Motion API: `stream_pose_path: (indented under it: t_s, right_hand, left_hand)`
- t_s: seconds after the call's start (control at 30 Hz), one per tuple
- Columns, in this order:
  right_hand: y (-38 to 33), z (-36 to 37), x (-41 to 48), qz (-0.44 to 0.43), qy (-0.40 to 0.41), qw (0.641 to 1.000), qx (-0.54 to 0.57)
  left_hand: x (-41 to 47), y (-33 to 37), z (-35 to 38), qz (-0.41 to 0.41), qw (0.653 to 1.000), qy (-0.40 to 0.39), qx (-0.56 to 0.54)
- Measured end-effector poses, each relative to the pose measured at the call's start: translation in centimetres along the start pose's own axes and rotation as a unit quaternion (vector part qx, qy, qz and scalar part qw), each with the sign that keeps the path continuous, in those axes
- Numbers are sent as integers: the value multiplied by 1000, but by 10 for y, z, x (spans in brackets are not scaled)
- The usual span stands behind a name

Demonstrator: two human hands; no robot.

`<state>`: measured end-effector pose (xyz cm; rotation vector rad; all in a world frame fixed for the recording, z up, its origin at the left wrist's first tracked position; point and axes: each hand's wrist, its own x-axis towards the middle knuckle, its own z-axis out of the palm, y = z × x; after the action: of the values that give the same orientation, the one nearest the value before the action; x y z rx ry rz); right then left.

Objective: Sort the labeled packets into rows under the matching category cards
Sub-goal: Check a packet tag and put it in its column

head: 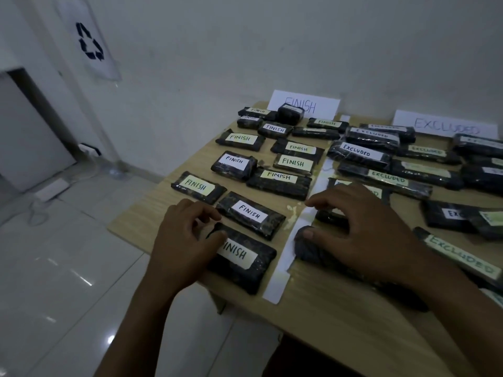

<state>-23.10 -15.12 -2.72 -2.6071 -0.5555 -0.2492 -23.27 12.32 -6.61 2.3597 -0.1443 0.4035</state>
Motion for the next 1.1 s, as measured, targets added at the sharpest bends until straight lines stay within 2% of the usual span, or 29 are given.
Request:
stream_pose_path:
  t_s: [0.1,0.2,0.37,0.57,0.73,0.87,1.0,1.1]
  right_hand:
    - [4,-11,-6,0,24,1000,3]
    - [9,-28,-18,9,44,999,0]
    - [27,-58,-48,57,113,992,4]
    - [67,-96,-92,173,190,966,-37]
    - [110,-139,-127,301,152,937,-92]
    - [147,-160,-138,363,108,920,-102]
    - [173,-160,-131,406,51,908,-86]
    - [180,-154,-120,437,-7,896,-71]
  left_hand:
    - [7,7,-4,5,999,22,-44]
    - [21,28,-1,45,997,13,-69]
    - [51,92,29,181,978,-80,-69]
    - [78,182,87,342,914,-213,-50]
    - [93,251,157,407,868,-284,-20]
    - [98,285,207,422,842,-330,66]
    - [98,297,238,398,832,-347,169]
    - [104,292,245,333,852,-396,84]
